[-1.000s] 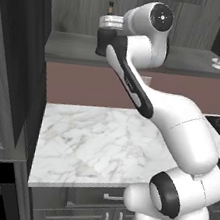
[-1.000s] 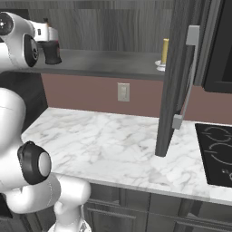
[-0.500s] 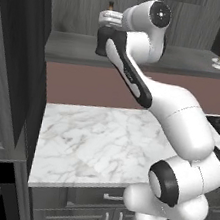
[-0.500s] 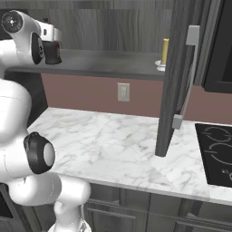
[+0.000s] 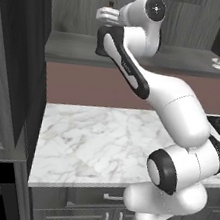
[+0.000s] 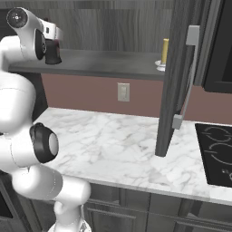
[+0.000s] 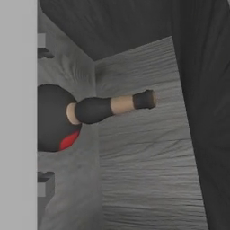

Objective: Get the candle and the liquor from the cabinet and move them to the dining counter.

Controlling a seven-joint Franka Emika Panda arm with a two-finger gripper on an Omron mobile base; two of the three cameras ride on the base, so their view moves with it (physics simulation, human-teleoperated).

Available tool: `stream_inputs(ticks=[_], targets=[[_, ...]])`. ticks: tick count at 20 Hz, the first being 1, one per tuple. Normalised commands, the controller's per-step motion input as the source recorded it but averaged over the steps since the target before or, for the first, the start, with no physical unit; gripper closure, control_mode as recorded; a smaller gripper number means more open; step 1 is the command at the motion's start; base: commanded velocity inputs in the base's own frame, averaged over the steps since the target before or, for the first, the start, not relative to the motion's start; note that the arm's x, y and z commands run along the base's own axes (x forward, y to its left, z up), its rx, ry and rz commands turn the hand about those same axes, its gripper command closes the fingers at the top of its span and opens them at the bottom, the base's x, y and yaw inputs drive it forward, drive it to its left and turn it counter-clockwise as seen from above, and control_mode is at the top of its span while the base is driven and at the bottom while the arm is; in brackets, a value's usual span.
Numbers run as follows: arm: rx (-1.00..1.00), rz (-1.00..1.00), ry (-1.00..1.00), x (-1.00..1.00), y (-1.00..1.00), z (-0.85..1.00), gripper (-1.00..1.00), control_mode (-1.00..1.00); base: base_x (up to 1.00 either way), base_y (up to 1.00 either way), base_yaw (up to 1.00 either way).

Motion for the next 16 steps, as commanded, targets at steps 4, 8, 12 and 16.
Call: stream_inputs(ticks=[4,8,12,16], targets=[[0.0,0.01,0.02,0.11,0.19,0.0,-1.0,-1.0,0.0,0.0,0.0],[0.0,0.01,0.0,0.09,0.12,-0.04,-1.0,-1.0,0.0,0.0,0.0],[0.0,0.0,0.0,0.16,0.01,-0.11,-1.0,-1.0,0.0,0.0,0.0],[0.0,0.0,0.0,0.22,0.0,-0.06,-1.0,-1.0,0.0,0.0,0.0]])
